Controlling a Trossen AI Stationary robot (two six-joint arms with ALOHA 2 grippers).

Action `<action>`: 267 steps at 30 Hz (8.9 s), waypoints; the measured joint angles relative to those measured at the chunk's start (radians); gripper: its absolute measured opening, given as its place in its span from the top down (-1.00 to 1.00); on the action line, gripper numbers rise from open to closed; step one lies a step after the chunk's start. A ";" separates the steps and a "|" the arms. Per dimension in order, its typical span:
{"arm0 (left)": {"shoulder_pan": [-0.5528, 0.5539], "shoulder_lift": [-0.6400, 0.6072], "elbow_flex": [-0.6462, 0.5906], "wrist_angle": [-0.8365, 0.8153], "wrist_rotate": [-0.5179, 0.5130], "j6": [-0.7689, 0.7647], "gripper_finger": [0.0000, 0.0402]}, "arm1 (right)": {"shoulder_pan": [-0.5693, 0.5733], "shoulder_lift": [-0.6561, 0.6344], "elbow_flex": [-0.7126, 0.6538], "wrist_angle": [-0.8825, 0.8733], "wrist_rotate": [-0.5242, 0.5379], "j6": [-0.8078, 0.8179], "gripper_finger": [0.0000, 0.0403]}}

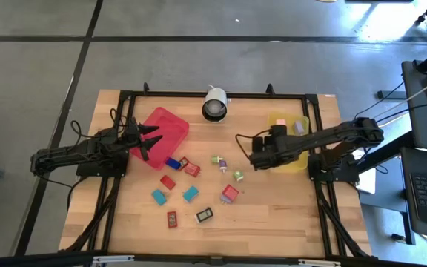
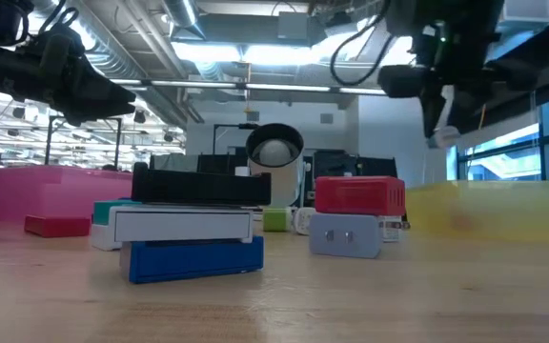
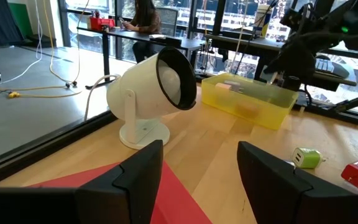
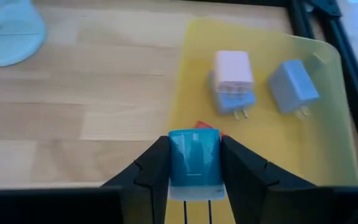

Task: Pick & Place Office items
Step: Put the blue white charger adapter into the yellow bin, then put the right green charger adapter into the yellow bin, then put the blue white charger adapter into the yellow bin

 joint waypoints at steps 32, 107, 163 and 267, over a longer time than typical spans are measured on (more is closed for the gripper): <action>0.000 0.000 0.000 0.000 0.000 0.000 -0.02 | 0.004 -0.002 -0.504 0.409 0.016 0.176 0.34; 0.000 0.000 0.000 0.000 0.000 0.000 -0.01 | 0.017 0.419 0.178 0.550 -0.542 -0.514 -0.84; 0.000 0.000 0.000 0.000 0.000 0.000 -0.01 | 0.036 0.100 0.166 -0.068 -0.207 -0.222 0.27; 0.000 0.000 0.000 0.000 0.000 0.000 -0.02 | -0.012 0.605 0.397 0.559 -0.315 -0.307 -0.88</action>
